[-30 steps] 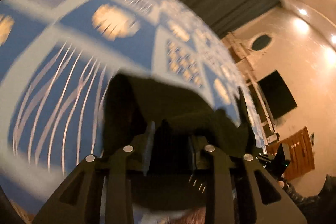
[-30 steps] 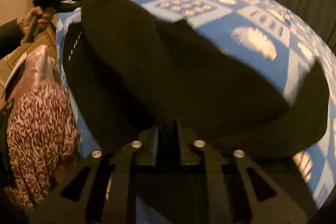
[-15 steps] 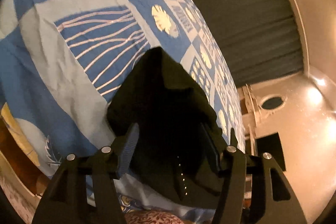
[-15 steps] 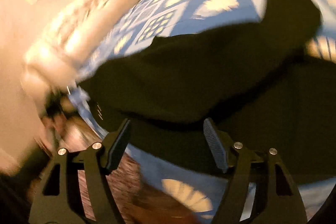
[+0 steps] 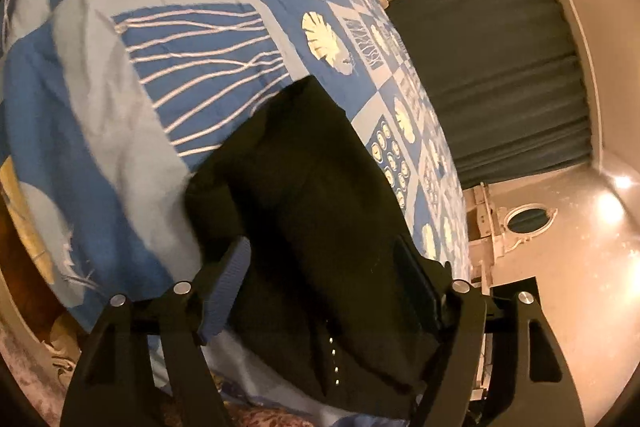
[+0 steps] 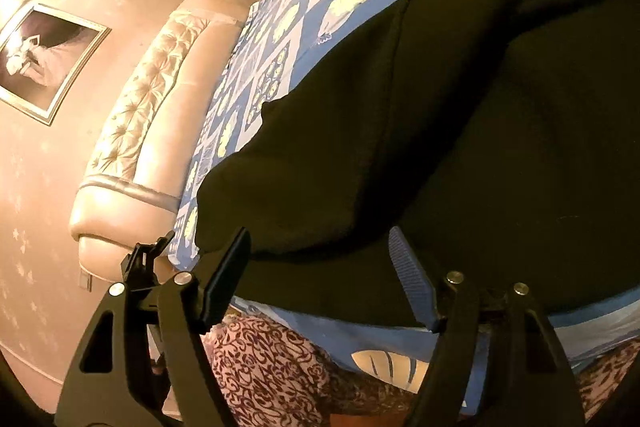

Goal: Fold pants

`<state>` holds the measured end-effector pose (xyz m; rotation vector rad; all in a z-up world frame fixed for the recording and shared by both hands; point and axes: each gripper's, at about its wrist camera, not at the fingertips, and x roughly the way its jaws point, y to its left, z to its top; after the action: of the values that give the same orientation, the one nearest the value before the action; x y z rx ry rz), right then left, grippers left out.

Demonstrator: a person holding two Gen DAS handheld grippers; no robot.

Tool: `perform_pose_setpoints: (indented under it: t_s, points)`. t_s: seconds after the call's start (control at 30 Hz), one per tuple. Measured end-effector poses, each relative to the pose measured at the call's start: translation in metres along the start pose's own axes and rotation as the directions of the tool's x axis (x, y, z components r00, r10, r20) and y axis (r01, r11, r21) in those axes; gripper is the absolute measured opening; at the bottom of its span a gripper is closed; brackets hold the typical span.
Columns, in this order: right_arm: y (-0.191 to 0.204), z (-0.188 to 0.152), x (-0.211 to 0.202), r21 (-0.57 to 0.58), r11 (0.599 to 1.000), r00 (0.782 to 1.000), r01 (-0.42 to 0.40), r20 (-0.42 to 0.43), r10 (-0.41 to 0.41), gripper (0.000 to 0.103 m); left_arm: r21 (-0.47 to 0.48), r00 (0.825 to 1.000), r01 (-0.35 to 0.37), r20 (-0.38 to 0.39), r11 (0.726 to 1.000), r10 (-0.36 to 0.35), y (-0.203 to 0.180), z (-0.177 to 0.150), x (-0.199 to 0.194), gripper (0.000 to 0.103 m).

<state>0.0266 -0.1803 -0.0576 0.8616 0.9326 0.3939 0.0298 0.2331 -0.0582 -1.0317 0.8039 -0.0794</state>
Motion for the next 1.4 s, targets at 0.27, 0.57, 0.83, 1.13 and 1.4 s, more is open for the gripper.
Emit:
perform_pose_setpoints:
  t_s: [0.27,0.57,0.83,1.13,1.4]
  points:
    - [0.001,-0.003,0.004,0.008,1.000,1.000,0.013,0.016,-0.013,0.076,-0.018,0.999,0.023,-0.029,1.000,-0.024,0.010,-0.003,0.029,0.081]
    - [0.001,0.004,0.020,0.080,0.995,0.997,0.059,0.044,-0.063,0.060,0.015,0.999,0.041,-0.032,0.999,-0.040,0.002,-0.005,0.028,0.093]
    - [-0.019,0.010,0.032,0.187,0.978,0.992,0.097,0.061,-0.110,0.010,0.033,1.000,-0.024,-0.005,0.999,0.024,0.003,0.004,0.038,0.015]
    - [-0.014,0.007,0.021,0.189,0.981,0.993,0.051,0.099,-0.071,0.008,-0.001,0.998,0.026,0.056,1.000,-0.026,-0.001,0.004,0.019,0.008]
    - [0.004,-0.010,-0.012,0.156,0.988,0.992,0.001,0.123,-0.020,0.008,0.123,0.995,-0.010,0.097,0.992,-0.002,-0.016,-0.006,-0.019,0.008]
